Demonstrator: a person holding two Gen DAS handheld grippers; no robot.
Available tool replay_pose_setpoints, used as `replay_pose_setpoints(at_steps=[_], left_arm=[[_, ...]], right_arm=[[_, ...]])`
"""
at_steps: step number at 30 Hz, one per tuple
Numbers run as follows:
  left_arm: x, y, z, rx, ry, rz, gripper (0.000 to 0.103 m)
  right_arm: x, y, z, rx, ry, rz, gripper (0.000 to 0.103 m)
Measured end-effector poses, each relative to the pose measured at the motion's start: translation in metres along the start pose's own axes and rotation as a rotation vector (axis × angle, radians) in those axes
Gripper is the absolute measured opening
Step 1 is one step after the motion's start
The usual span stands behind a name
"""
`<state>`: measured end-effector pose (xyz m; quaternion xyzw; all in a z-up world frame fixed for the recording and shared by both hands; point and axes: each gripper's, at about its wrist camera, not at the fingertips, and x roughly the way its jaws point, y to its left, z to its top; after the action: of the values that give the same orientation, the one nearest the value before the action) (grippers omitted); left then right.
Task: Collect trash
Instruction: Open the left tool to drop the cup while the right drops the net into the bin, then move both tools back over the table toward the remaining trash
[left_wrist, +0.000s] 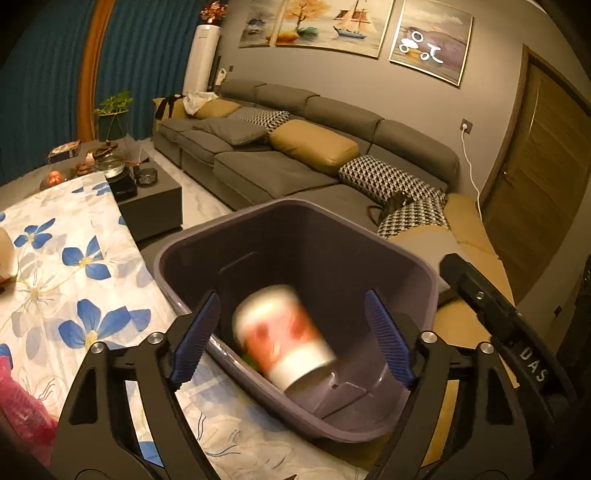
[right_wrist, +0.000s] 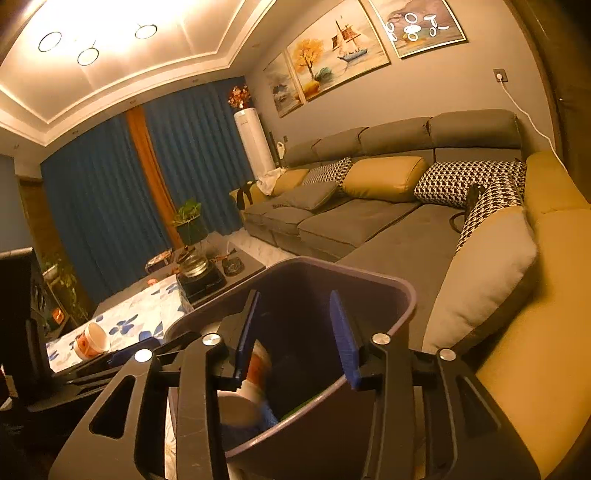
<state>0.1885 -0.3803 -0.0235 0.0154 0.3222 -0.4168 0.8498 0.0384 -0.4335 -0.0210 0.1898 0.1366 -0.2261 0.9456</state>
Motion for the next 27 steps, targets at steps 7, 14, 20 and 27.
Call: replay_pose_setpoints(at_steps=[7, 14, 20, 27], left_arm=[[-0.033, 0.014, -0.009, -0.051, -0.038, 0.078, 0.088], [-0.095, 0.039, -0.034, -0.113, -0.083, 0.221, 0.089], [-0.161, 0.065, -0.058, -0.143, -0.145, 0.347, 0.089], [-0.231, 0.114, -0.099, -0.226, -0.184, 0.540, 0.089]], right_arm=[[-0.028, 0.006, -0.001, -0.010, -0.031, 0.013, 0.057], [-0.054, 0.041, -0.010, -0.069, -0.041, 0.067, 0.067], [-0.065, 0.090, -0.026, -0.132, -0.006, 0.168, 0.069], [-0.068, 0.151, -0.060, -0.196, 0.078, 0.291, 0.070]])
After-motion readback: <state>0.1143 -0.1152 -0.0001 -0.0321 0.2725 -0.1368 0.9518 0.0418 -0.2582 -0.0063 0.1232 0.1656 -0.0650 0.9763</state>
